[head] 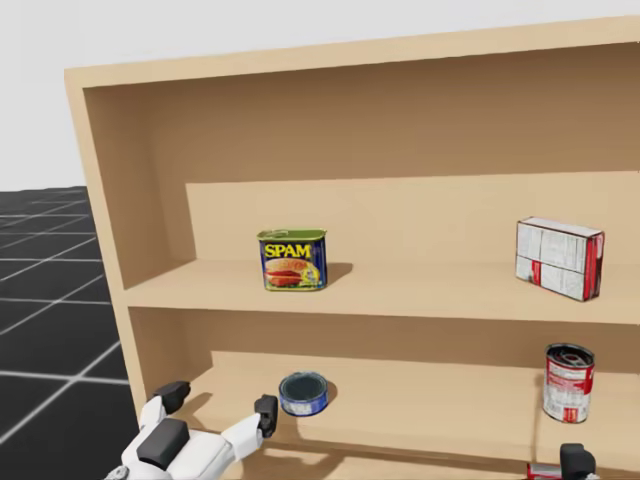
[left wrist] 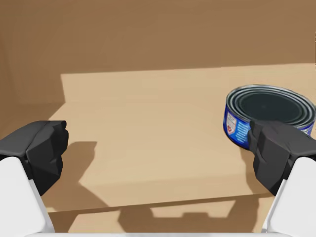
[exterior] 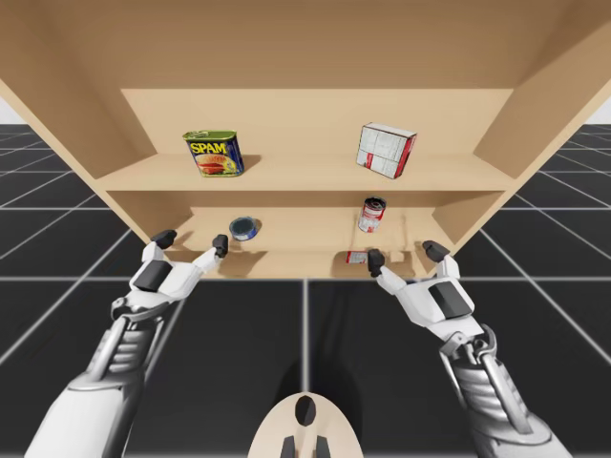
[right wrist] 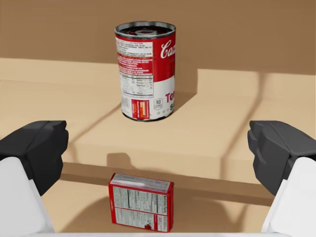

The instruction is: Retrieve the spam can from the shelves.

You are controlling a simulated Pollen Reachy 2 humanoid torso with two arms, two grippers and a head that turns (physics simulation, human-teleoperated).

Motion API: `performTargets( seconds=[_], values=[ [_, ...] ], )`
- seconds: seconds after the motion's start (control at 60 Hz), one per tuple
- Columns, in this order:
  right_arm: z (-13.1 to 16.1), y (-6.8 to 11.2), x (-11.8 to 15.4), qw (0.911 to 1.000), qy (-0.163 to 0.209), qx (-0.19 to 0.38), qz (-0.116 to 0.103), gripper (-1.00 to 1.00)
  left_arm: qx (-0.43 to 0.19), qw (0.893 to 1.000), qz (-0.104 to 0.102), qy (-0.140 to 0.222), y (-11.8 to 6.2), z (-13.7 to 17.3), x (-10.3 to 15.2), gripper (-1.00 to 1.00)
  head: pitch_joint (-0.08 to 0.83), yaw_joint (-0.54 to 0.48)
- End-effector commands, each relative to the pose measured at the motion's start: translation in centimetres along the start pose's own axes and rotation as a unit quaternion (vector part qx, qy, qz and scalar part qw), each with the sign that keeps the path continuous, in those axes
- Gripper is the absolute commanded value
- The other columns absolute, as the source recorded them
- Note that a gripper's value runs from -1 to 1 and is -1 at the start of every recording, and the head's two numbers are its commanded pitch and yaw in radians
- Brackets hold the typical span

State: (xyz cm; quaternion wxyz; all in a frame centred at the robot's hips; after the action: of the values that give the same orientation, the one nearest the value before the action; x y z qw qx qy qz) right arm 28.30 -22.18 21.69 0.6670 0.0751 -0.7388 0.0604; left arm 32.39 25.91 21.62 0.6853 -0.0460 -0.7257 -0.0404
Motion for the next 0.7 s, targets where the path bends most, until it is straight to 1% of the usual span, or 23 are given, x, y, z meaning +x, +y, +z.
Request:
performTargets(
  seconds=[0.017, 0.1, 0.167, 0.217, 0.233, 0.283, 0.3, 0.483, 0.55, 0.617, 0.633, 0.7],
  values=[
    [0.0, 0.3, -0.1, 1.0000, 0.001, 0.002, -0.007, -1.00, -0.006, 1.000, 0.011, -0.002, -0.1, 0.3, 0.4, -1.00, 0.154, 0.27],
    [0.0, 0.3, -0.1, 1.0000, 0.001, 0.002, -0.008, -1.00, -0.011, 1.000, 0.019, -0.004, -0.4, 0.8, 1.0, -1.00, 0.155, 0.28],
    [0.0, 0.3, 0.0, 1.0000, 0.001, 0.000, -0.009, -1.00, -0.010, 1.000, 0.023, -0.006, -0.9, 1.5, 2.1, -1.00, 0.157, 0.27],
    [0.0, 0.3, 0.0, 0.9999, 0.002, -0.001, -0.010, -1.00, -0.011, 0.999, 0.032, -0.009, -1.4, 2.4, 3.4, -1.00, 0.158, 0.27],
    [0.0, 0.3, -0.1, 0.9999, 0.002, -0.002, -0.010, -1.00, -0.013, 0.999, 0.032, -0.010, -1.9, 3.0, 4.3, -1.00, 0.159, 0.27],
    [-0.1, 0.3, -0.1, 0.9999, 0.003, -0.003, -0.011, -1.00, -0.011, 1.000, 0.025, -0.010, -2.3, 3.6, 5.3, -1.00, 0.159, 0.27],
    [-0.1, 0.3, -0.1, 0.9999, 0.004, -0.003, -0.011, -1.00, -0.012, 1.000, 0.023, -0.007, -2.6, 3.9, 6.0, -1.00, 0.159, 0.26],
    [0.0, 0.2, -0.2, 0.9999, 0.005, -0.006, -0.013, -1.00, -0.026, 0.999, 0.016, -0.010, -5.6, 6.2, 11.8, -1.00, 0.164, 0.26],
    [0.0, 0.2, -0.2, 0.9999, 0.005, -0.006, -0.013, -1.00, -0.025, 0.999, 0.015, -0.013, -6.2, 6.2, 13.3, -1.00, 0.165, 0.26],
    [0.0, 0.1, -0.2, 0.9999, 0.006, -0.007, -0.014, -1.00, -0.028, 0.999, 0.020, -0.011, -6.5, 5.8, 14.5, -1.00, 0.165, 0.27],
    [0.0, 0.1, -0.2, 0.9999, 0.006, -0.007, -0.014, -1.00, -0.031, 0.999, 0.025, -0.011, -6.6, 5.7, 14.8, -1.00, 0.164, 0.27],
    [0.0, 0.0, -0.2, 0.9998, 0.006, -0.008, -0.015, -1.00, -0.030, 0.999, 0.028, -0.012, -6.9, 5.0, 15.6, -1.00, 0.164, 0.27]
  ],
)
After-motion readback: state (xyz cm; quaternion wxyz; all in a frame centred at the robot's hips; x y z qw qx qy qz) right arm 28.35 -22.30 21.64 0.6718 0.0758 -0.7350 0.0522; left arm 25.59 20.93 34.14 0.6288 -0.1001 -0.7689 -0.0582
